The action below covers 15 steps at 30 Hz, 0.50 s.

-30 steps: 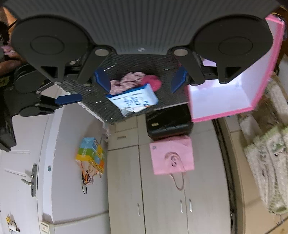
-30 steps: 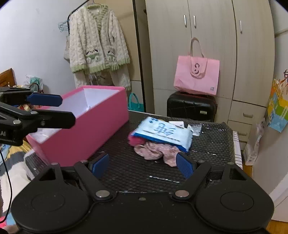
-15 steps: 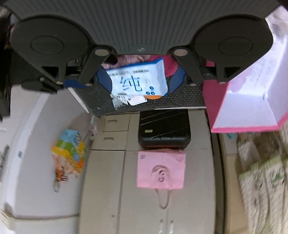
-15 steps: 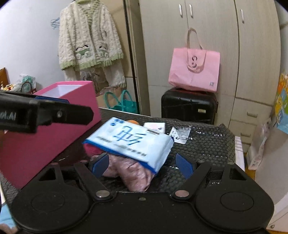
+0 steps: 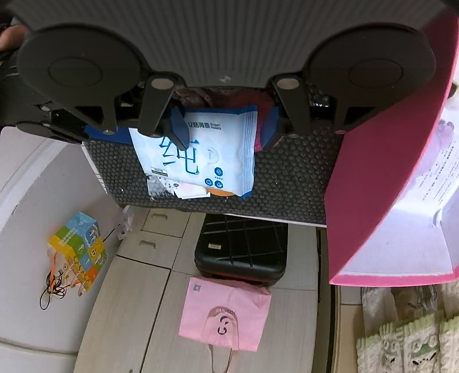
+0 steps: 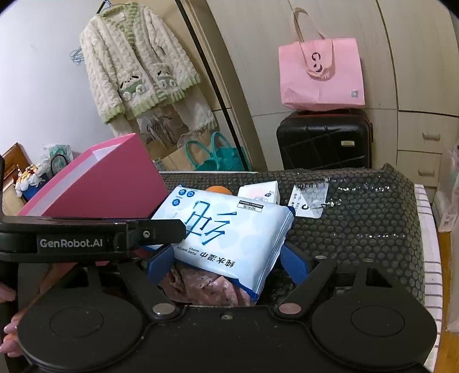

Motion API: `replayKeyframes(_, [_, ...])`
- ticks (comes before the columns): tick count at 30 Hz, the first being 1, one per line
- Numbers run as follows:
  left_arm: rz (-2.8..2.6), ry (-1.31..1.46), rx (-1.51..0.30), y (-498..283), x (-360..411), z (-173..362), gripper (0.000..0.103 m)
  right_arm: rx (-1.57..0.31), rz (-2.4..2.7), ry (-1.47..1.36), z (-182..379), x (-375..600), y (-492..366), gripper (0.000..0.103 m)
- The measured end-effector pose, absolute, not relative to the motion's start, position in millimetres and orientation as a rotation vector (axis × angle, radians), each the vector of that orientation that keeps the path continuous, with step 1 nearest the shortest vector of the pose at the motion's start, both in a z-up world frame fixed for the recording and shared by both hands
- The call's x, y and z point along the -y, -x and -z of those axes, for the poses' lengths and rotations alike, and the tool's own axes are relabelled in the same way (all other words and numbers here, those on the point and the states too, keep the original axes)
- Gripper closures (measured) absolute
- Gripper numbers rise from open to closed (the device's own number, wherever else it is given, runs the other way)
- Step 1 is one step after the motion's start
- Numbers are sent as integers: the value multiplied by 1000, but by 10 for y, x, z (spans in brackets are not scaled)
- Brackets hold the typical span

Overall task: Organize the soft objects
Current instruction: 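Close both tools on the wet wipes pack and lift it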

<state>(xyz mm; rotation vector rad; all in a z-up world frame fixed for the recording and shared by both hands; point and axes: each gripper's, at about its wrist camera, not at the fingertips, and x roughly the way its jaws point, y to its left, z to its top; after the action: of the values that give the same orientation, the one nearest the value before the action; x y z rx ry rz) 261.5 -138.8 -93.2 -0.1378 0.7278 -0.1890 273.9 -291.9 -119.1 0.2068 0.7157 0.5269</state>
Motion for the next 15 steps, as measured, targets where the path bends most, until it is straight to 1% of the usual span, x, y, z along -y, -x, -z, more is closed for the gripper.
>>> replayKeyframes(1, [193,130,-721,-2605,1397,935,53,-713,-529,-212,1197,2918,-2737,18])
replayKeyframes(2, [200,115,-714,-2591,1417,934,60,-710,-532,-214,1204,2918,-2734,18])
replayKeyframes(5, [205,61,-702,-2543,1481,942,67,-704,-540,-180,1215,2881,-2706,24])
replayKeyframes(8, [231,51,-707,-2512,1499,925,68,-675,-532,-104,1181,2789,-2627,28])
replayKeyframes(15, [260,33,-694,-2392,1500,846,68,-631,-478,23,1050,2647,-2446,29])
